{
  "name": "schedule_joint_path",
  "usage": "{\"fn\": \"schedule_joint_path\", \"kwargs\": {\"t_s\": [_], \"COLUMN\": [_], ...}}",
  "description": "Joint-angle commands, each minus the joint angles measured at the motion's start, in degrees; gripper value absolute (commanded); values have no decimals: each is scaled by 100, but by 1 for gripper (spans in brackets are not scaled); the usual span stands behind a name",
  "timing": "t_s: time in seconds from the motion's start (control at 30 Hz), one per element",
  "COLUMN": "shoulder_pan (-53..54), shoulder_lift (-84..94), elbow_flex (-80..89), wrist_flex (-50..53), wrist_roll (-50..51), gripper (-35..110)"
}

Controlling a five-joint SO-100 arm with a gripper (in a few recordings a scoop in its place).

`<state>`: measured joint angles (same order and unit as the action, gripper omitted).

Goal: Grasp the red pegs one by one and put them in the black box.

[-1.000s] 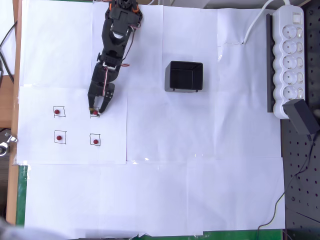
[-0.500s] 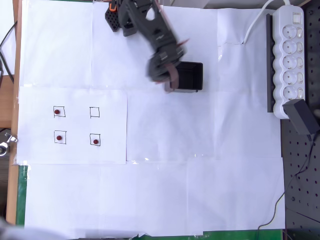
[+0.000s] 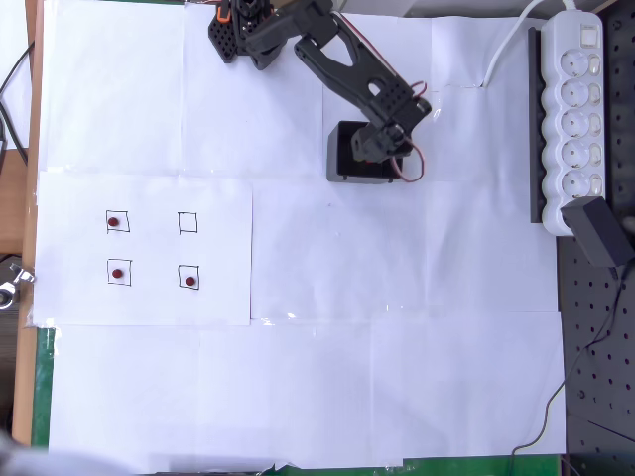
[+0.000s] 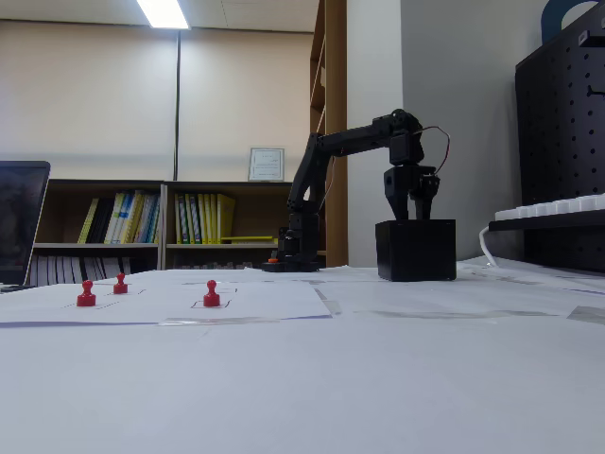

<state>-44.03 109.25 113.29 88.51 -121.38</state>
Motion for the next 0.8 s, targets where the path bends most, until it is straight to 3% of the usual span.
{"fn": "schedule_joint_path", "kwargs": {"t_s": [0.0, 0.07, 0.2, 0.27, 0.33, 0.5, 0.63, 0.77], "shoulder_pan": [35, 79, 448, 1090, 2162, 4535, 5388, 5599], "shoulder_lift": [-79, -527, -2320, -3375, -4324, -5476, -4465, -2892], "elbow_flex": [114, 439, 598, 70, -1600, -5977, -8314, -8376], "wrist_flex": [105, 448, 747, 817, 176, -3788, -8956, -11382], "wrist_roll": [114, 185, 668, 1459, 2672, 4676, 4649, 3946], "gripper": [16, 23, 25, 24, 21, 21, 21, 21]}}
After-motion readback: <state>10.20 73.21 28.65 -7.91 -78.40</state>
